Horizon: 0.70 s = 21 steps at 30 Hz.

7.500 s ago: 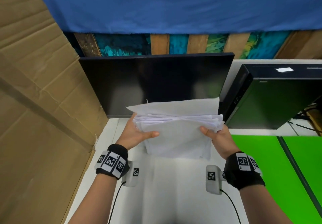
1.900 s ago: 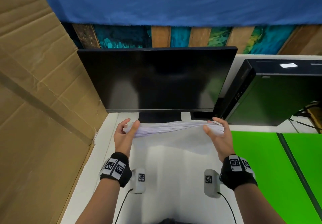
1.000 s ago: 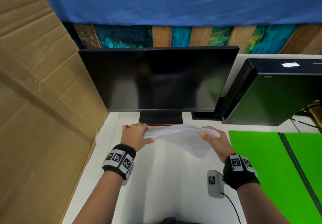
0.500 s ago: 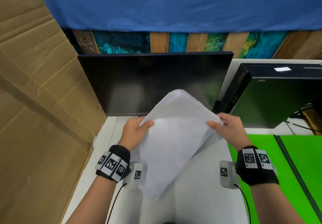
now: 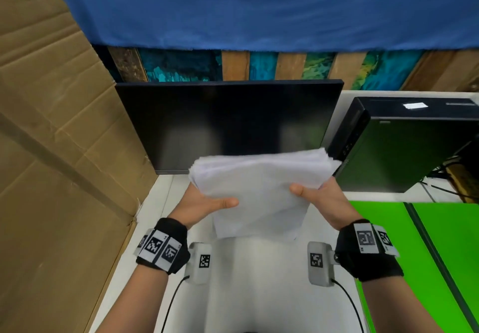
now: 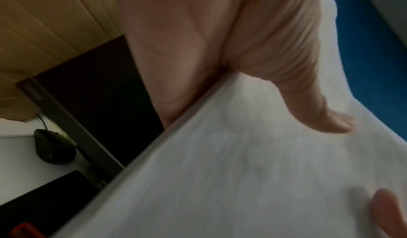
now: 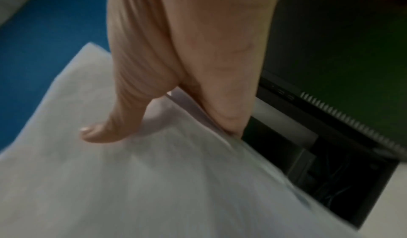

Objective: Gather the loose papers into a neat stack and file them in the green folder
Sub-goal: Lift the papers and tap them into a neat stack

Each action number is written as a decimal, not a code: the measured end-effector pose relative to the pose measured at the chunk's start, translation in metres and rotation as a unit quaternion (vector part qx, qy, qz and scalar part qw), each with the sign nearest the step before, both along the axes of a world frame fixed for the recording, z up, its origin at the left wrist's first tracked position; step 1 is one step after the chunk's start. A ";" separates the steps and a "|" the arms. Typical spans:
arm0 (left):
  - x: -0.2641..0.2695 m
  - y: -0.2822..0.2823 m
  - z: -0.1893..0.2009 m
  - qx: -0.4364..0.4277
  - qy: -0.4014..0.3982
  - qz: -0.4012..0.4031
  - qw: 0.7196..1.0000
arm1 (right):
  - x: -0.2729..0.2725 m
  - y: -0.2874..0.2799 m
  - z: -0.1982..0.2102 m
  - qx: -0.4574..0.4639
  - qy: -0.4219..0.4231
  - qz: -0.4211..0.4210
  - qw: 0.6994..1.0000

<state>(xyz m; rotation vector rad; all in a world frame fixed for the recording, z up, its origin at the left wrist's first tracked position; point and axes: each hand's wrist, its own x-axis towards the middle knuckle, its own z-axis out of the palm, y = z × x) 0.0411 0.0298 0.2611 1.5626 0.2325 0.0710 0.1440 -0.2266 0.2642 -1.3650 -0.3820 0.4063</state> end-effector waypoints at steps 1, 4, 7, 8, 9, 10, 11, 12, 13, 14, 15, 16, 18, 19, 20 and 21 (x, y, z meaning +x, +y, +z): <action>0.000 0.000 0.000 0.013 0.005 -0.007 1.000 | -0.001 -0.001 -0.004 -0.029 -0.004 0.005 1.000; 0.002 -0.006 0.000 0.019 0.005 0.010 1.000 | 0.001 -0.005 -0.014 -0.027 0.010 -0.023 0.999; 0.003 -0.007 0.000 -0.002 0.003 0.015 1.000 | 0.003 -0.015 -0.021 0.077 0.053 -0.036 0.995; 0.004 -0.007 -0.001 -0.004 0.004 0.011 1.000 | 0.002 -0.017 -0.021 0.091 0.055 -0.041 0.994; 0.005 -0.007 0.000 -0.003 0.008 0.007 1.000 | 0.001 -0.018 -0.021 0.087 0.052 -0.044 0.994; 0.006 -0.008 0.001 -0.001 0.011 0.006 1.000 | 0.000 -0.018 -0.022 0.076 0.049 -0.043 0.995; 0.007 -0.007 0.001 0.001 0.010 0.006 1.000 | -0.001 -0.018 -0.021 0.066 0.047 -0.041 0.996; 0.008 -0.007 0.001 0.000 0.007 0.008 1.000 | -0.001 -0.017 -0.022 0.069 0.049 -0.038 0.996; 0.008 -0.007 0.002 -0.002 0.002 0.008 1.000 | -0.002 -0.018 -0.021 0.089 0.056 -0.037 0.994; 0.008 -0.006 0.003 -0.006 -0.001 0.010 1.000 | -0.002 -0.020 -0.022 0.116 0.063 -0.041 0.990; 0.007 -0.004 0.004 -0.007 -0.003 0.009 1.000 | -0.002 -0.023 -0.022 0.144 0.067 -0.045 0.986; 0.007 -0.002 0.004 -0.005 -0.002 0.008 1.000 | -0.003 -0.027 -0.023 0.163 0.069 -0.052 0.983; 0.007 -0.001 0.005 0.002 0.003 0.002 1.000 | -0.005 -0.031 -0.025 0.168 0.073 -0.051 0.982; 0.008 -0.001 0.005 0.008 0.004 -0.005 1.000 | -0.006 -0.030 -0.026 0.154 0.070 -0.041 0.985; 0.009 -0.002 0.006 0.013 0.003 -0.011 1.000 | -0.006 -0.028 -0.026 0.124 0.061 -0.036 0.990; 0.010 -0.002 0.006 0.017 0.000 -0.015 1.000 | -0.007 -0.024 -0.024 0.091 0.050 -0.040 0.994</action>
